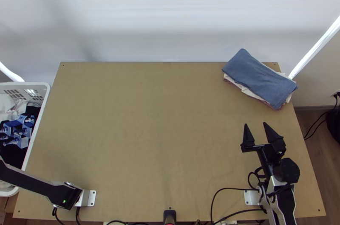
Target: Fold the t-shirt
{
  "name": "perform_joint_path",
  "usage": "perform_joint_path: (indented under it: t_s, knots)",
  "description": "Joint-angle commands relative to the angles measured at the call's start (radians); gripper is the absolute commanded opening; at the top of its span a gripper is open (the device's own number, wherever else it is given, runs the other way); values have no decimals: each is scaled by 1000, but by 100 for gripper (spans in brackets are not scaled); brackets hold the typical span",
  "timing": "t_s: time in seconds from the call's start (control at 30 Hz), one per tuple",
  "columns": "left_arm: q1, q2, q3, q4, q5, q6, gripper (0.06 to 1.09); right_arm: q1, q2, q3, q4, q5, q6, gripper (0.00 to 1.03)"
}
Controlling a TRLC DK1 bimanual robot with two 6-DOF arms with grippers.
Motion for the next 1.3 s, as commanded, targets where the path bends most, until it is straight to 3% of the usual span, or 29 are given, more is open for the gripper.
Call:
perform_joint_path:
  t_s: [0.0, 0.13, 0.3, 0.33, 0.37, 0.4, 0.43, 0.97, 1.27]
  knots:
    - [3, 92, 79, 20, -3, 63, 104, -2, -1, -7, -14, 6, 1, 99]
    - [1, 197, 156, 20, -5, 77, 104, -2, -1, -7, -14, 6, 1, 99]
    - [-5, 286, 194, 5, -76, 117, 100, -2, -1, -7, -14, 4, 1, 99]
    - [-5, 286, 194, 5, -77, 117, 88, -2, -1, -7, -14, 4, 1, 99]
    - [-5, 276, 191, 8, -77, 109, 68, -2, -1, -7, -14, 4, 1, 99]
    - [-2, 250, 183, 12, -50, 108, 34, -2, -1, -7, -14, 6, 1, 99]
    - [1, 224, 182, 14, 27, 103, 8, -2, -1, -7, -14, 6, 1, 99]
    - [-12, -351, 194, -18, 179, -164, 9, -2, -1, -7, -14, 4, 1, 99]
    - [-126, -670, 182, -12, 207, -265, 9, -2, -1, -7, -14, 4, 1, 99]
